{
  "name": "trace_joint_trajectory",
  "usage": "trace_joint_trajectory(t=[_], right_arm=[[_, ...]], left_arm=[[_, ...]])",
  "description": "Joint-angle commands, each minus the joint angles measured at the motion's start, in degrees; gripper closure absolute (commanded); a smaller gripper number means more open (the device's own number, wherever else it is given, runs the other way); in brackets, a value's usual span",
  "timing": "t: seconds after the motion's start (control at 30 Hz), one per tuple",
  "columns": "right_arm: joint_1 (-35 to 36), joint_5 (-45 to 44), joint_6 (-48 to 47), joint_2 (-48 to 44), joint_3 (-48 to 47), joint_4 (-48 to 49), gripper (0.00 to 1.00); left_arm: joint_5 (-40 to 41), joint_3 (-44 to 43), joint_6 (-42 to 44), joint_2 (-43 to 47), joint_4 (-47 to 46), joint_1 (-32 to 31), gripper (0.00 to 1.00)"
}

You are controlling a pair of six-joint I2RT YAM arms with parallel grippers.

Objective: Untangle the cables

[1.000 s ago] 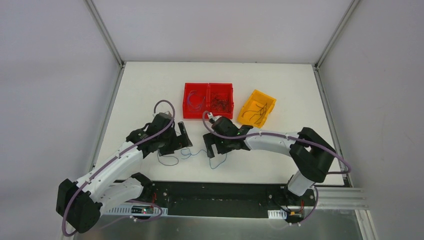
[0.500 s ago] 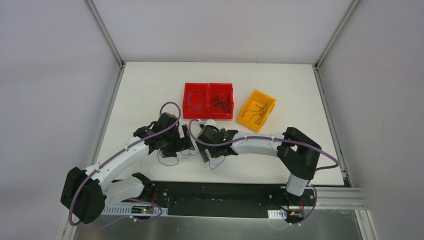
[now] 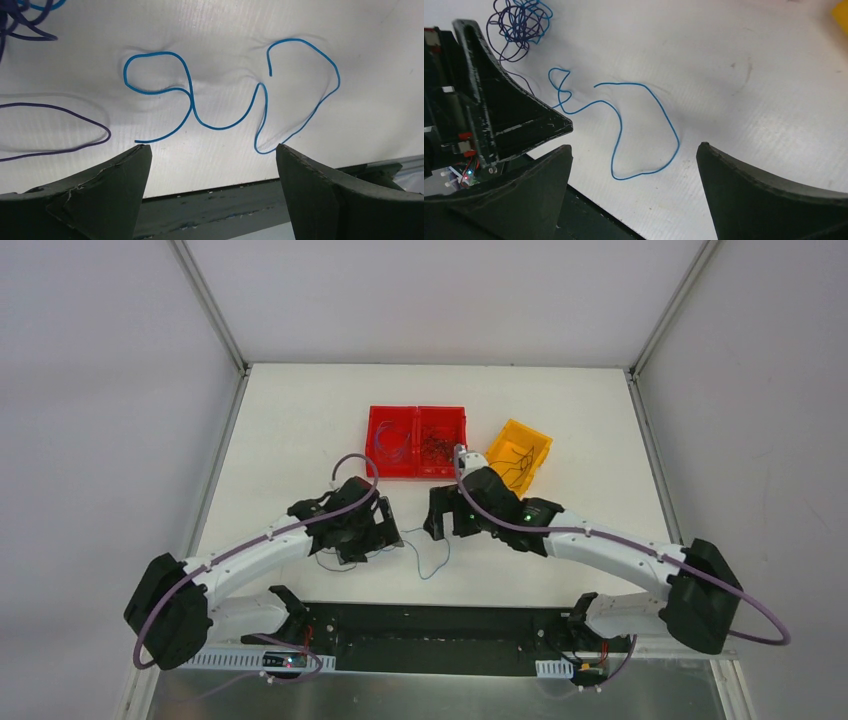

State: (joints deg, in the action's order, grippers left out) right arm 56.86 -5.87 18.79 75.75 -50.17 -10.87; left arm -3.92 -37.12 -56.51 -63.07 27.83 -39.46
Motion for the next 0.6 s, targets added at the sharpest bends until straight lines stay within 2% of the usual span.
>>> trace_joint_trajectory(t=[0.0, 0.17, 0.57], right_arm=[[-2.7, -3.6, 2.0, -9.3, 4.2, 1.8, 0.01], [-4.9, -4.5, 1.8, -15.9, 6.7, 0.4, 0.01], [-8.3, -6.0, 1.5, -24.3, 10.2, -3.8, 0.01]], left_arm=[[7.9, -1.4, -8.7, -4.1, -2.9, -3.4, 0.01], [8.0, -3.7, -11.0, -10.7, -6.4, -4.5, 0.01], [6.7, -16.0, -9.4, -28.3, -6.0, -8.9, 0.01]])
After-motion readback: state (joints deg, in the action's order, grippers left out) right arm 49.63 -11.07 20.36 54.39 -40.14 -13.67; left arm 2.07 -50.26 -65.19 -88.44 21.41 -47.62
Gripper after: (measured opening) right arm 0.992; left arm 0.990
